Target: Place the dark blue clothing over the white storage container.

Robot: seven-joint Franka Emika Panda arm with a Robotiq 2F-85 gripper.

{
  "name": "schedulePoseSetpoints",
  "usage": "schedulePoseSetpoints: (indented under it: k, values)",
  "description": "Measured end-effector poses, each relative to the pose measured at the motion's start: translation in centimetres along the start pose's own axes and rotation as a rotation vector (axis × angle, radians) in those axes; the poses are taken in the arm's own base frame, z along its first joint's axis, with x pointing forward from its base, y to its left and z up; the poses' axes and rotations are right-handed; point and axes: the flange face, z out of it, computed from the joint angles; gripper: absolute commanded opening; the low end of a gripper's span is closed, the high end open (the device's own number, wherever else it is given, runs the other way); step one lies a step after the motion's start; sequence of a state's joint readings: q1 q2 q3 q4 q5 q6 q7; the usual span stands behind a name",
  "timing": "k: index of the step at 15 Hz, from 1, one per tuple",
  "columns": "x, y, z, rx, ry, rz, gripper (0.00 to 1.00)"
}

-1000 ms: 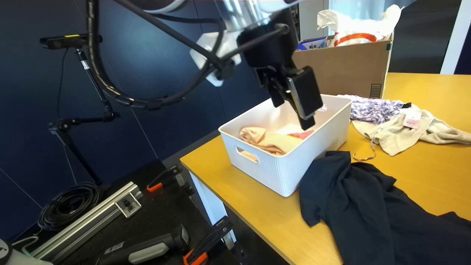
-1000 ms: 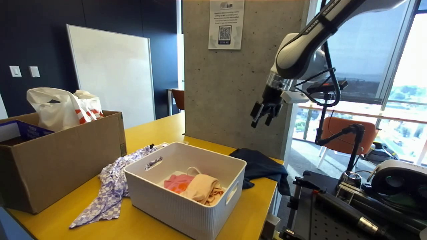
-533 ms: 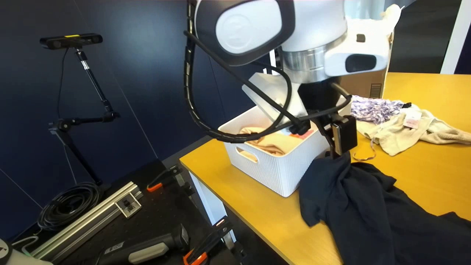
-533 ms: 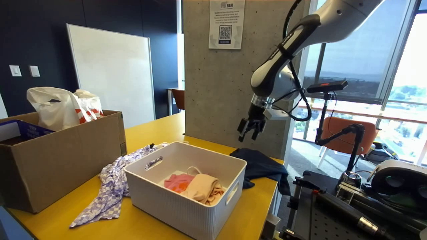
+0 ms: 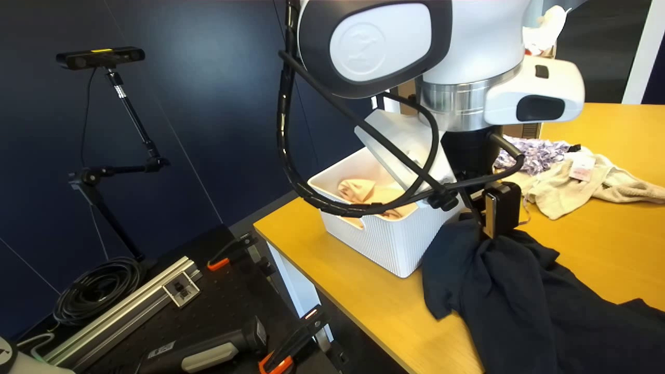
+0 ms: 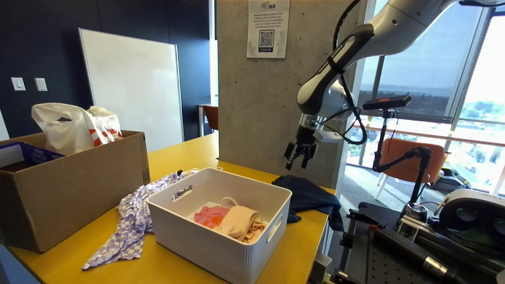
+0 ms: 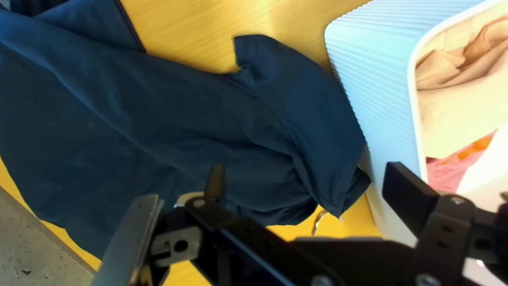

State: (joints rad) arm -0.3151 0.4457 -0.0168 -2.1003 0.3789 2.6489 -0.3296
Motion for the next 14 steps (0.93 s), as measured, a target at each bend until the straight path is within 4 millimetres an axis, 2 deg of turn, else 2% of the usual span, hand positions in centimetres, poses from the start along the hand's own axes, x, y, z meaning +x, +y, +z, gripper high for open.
schedulePoseSetpoints:
  k: [4, 6, 11, 14]
  values:
    - [0.5, 0.4, 0.1, -0.044, 0.056, -0.038, 1.0]
    - [1.3, 0.9, 1.0, -0.104, 0.098, -0.114, 1.0]
    - [4.3, 1.0, 7.0, -0.196, 0.115, -0.33, 1.0]
    - [5.8, 0.6, 8.8, -0.229, 0.151, -0.466, 1.0]
